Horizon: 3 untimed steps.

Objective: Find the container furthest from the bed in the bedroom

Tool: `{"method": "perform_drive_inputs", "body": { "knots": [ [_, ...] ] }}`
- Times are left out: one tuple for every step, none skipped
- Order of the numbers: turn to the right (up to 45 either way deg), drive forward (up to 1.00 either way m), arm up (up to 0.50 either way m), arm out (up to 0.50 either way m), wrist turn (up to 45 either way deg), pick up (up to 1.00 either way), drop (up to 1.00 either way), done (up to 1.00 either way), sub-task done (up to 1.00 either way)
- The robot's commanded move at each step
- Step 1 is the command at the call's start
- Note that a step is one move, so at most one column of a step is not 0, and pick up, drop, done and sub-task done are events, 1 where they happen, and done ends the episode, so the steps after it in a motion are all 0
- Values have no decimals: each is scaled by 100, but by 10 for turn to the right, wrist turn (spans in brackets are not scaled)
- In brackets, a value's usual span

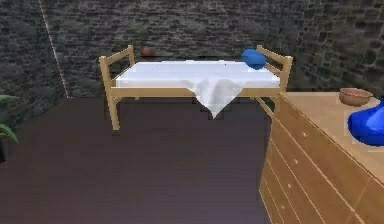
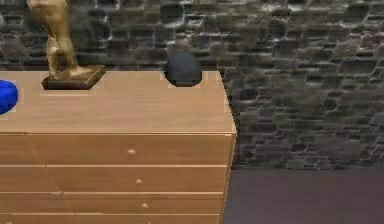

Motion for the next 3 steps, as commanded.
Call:
{"method": "perform_drive_inputs", "body": {
  "knots": [
    [0,75,0,0,0,0,0,0,0],
    [450,0,0,0,0,0,0,0,0],
    [-450,0,0,0,0,0,0,0,0]
  ]
}}
